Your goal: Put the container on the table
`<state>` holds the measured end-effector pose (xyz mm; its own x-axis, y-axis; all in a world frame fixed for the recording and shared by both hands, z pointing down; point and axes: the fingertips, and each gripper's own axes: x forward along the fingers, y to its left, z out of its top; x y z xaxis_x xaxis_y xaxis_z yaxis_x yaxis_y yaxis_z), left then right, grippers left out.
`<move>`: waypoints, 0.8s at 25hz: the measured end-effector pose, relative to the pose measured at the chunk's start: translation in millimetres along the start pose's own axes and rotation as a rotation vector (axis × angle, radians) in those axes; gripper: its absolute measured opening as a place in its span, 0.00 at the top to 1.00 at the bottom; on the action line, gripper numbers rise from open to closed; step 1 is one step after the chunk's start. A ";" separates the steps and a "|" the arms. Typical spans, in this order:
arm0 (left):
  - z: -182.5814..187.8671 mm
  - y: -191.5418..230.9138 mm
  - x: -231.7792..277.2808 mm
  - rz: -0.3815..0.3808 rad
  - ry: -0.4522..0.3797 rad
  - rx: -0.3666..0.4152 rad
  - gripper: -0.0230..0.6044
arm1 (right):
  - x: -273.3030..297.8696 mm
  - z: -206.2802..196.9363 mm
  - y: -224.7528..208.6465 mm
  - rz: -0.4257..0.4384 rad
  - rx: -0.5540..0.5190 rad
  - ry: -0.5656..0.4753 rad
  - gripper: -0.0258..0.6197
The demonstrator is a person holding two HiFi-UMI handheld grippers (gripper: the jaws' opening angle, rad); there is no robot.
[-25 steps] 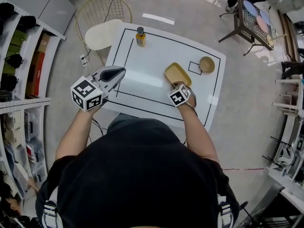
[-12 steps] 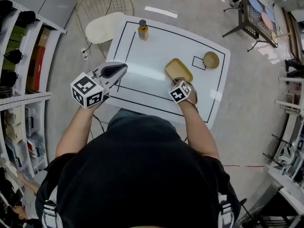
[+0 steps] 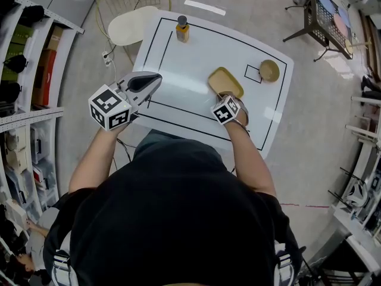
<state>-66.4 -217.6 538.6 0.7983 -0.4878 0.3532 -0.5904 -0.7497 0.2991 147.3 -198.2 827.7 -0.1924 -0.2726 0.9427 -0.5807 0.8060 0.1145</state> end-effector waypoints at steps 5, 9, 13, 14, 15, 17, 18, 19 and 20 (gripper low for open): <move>-2.2 -1.2 0.4 -0.001 0.002 -0.001 0.95 | 4.4 -2.8 1.4 -0.005 -0.013 0.005 0.94; -2.2 -2.5 -0.6 -0.002 0.001 0.000 0.95 | 3.5 -2.2 3.4 -0.004 -0.021 0.005 0.93; -1.9 -1.8 -1.5 -0.004 -0.002 -0.001 0.95 | 4.5 -3.0 2.9 -0.011 -0.025 0.009 0.93; -1.1 -2.2 -1.7 -0.005 -0.003 -0.001 0.95 | 4.1 -3.0 2.3 -0.013 -0.027 0.010 0.93; -0.1 -2.9 -1.6 -0.006 -0.004 0.000 0.95 | 3.6 -2.9 1.6 -0.015 -0.029 0.010 0.93; 1.4 -5.0 -1.0 -0.008 -0.004 0.001 0.95 | 2.7 -3.6 0.8 -0.016 -0.029 0.010 0.92; 1.9 -6.2 -0.6 -0.010 -0.004 0.002 0.95 | 2.2 -4.4 0.9 -0.015 -0.027 0.010 0.92; 2.5 -7.2 -0.4 -0.012 -0.005 0.002 0.95 | 1.7 -5.1 1.3 -0.012 -0.025 0.009 0.91; 3.3 -7.8 -0.4 -0.014 -0.005 0.003 0.95 | 1.1 -5.4 1.7 -0.009 -0.022 0.009 0.91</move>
<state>-61.7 -213.0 533.2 0.8069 -0.4799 0.3444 -0.5791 -0.7577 0.3009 150.4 -194.2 830.6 -0.1803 -0.2753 0.9443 -0.5645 0.8152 0.1298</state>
